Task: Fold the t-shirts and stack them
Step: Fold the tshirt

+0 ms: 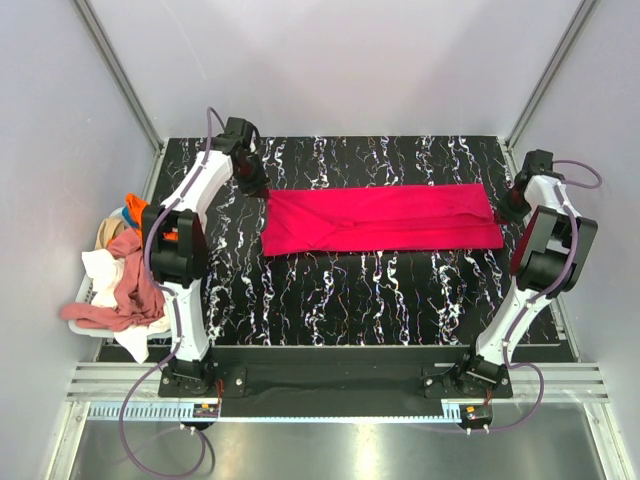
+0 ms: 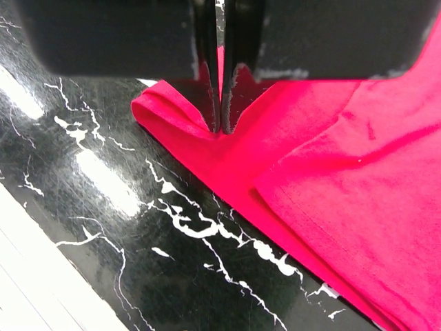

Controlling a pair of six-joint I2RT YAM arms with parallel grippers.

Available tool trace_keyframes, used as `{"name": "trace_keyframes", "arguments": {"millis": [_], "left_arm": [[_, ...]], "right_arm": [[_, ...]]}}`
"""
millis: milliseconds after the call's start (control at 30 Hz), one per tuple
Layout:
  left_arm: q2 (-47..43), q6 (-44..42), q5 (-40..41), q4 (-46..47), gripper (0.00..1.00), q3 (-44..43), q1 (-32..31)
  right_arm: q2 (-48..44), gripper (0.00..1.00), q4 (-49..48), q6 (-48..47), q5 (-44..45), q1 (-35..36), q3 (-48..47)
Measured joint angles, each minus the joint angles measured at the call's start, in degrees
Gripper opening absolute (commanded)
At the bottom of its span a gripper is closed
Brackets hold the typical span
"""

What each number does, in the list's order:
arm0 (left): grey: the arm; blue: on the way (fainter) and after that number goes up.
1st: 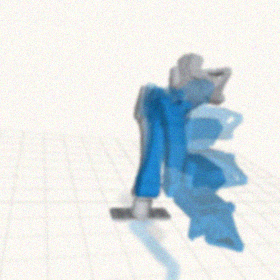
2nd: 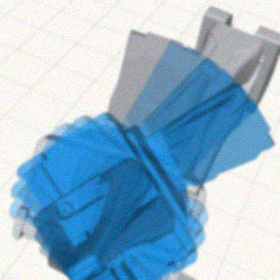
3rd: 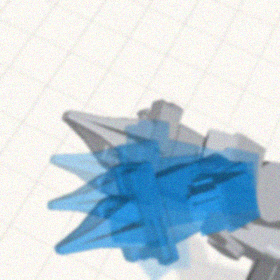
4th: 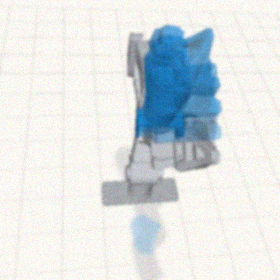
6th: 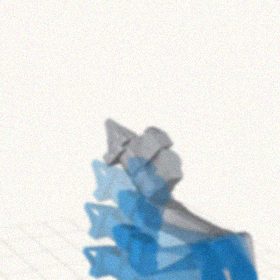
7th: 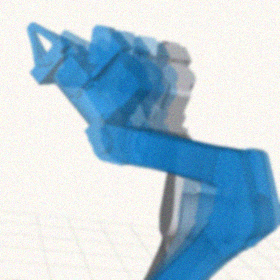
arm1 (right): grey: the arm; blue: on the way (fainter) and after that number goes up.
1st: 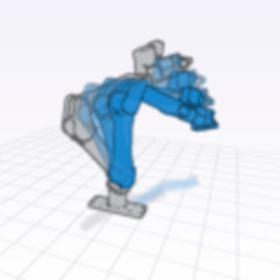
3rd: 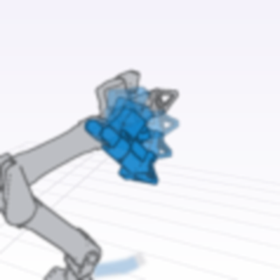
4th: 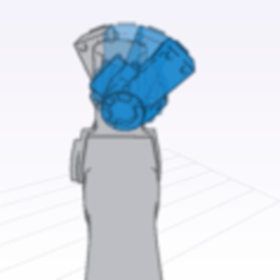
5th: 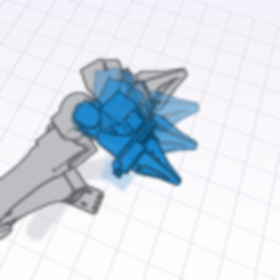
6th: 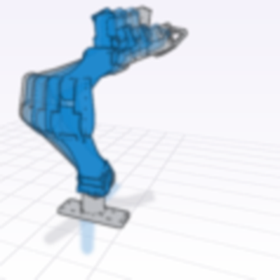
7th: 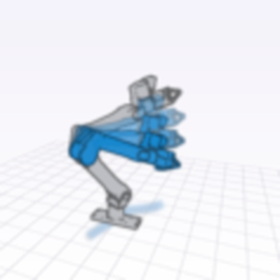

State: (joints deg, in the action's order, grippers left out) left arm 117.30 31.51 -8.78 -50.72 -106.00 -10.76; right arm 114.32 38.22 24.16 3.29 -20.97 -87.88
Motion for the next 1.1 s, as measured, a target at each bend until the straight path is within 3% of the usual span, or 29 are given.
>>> {"name": "trace_keyframes", "arguments": {"millis": [200,400,533,1100], "left_arm": [[3.5,-0.3,0.0,-0.7,0.0,-3.9,0.6],[6.4,-1.2,-0.2,-1.0,0.0,-7.1,0.9],[8.3,-1.9,-1.2,-1.0,0.0,-8.4,0.9],[11.6,-3.5,-5.6,-1.7,0.01,-13.2,0.9]], "right_arm": [[2.8,0.0,0.3,-0.2,-0.4,0.1,-2.1],[4.0,0.09,0.9,-0.2,-0.9,0.3,-4.9],[4.0,0.21,1.3,0.0,-0.9,0.7,-7.4],[6.7,0.18,4.0,1.8,-3.0,3.9,-12.1]]}}
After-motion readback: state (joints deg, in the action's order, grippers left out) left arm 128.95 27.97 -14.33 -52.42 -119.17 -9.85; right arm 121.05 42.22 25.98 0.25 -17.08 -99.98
